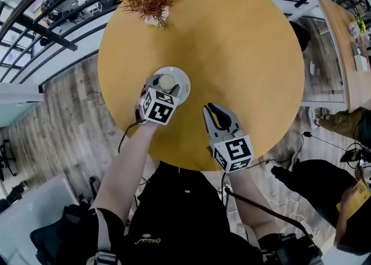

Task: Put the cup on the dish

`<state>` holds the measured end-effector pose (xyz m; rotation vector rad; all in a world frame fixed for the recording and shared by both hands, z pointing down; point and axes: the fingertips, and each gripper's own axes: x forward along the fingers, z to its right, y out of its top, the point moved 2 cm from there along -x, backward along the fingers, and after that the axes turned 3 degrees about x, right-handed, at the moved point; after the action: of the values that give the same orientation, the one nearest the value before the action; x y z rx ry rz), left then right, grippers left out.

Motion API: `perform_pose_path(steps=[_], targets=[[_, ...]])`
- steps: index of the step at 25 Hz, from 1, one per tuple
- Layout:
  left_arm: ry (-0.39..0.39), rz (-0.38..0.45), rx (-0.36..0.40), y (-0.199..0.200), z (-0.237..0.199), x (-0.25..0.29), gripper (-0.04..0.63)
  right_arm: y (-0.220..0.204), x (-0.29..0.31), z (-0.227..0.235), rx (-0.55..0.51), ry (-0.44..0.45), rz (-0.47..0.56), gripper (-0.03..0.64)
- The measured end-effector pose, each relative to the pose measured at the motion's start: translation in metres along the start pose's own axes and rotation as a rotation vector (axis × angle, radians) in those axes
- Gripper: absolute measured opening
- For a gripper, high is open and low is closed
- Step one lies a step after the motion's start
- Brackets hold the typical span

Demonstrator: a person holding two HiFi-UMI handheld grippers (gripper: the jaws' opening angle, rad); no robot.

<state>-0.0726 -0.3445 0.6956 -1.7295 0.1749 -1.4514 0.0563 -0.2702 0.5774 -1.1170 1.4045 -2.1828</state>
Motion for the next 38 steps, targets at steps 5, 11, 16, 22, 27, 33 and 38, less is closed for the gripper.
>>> perform_pose_path(steps=[5,11,16,22,27,33,38], targets=[[0.005,0.018,-0.007,-0.002,0.0022,-0.0019,0.259,-0.0026,-0.0021,-0.002,0.004,-0.003,0.0,0.03],[0.011,0.038,-0.013,-0.0027,0.0023,-0.001,0.259,-0.0063,-0.0038,-0.0019,0.011,-0.008,-0.002,0.03],[0.017,0.043,-0.018,-0.0028,0.0022,-0.0018,0.259,-0.0061,-0.0067,-0.0005,0.013,-0.015,0.0,0.029],[0.028,0.045,-0.026,-0.0036,0.0022,-0.0004,0.259,-0.0086,-0.007,0.0008,0.02,-0.018,0.002,0.03],[0.028,0.048,-0.021,-0.004,0.0013,0.0005,0.259,-0.0073,-0.0068,0.003,0.021,-0.024,0.003,0.03],[0.034,0.062,-0.033,-0.0023,0.0013,-0.0044,0.264,-0.0068,-0.0099,0.0009,0.021,-0.026,0.004,0.03],[0.014,0.093,-0.045,0.0028,0.0014,-0.0074,0.293,-0.0053,-0.0084,-0.0011,0.018,-0.025,0.006,0.029]])
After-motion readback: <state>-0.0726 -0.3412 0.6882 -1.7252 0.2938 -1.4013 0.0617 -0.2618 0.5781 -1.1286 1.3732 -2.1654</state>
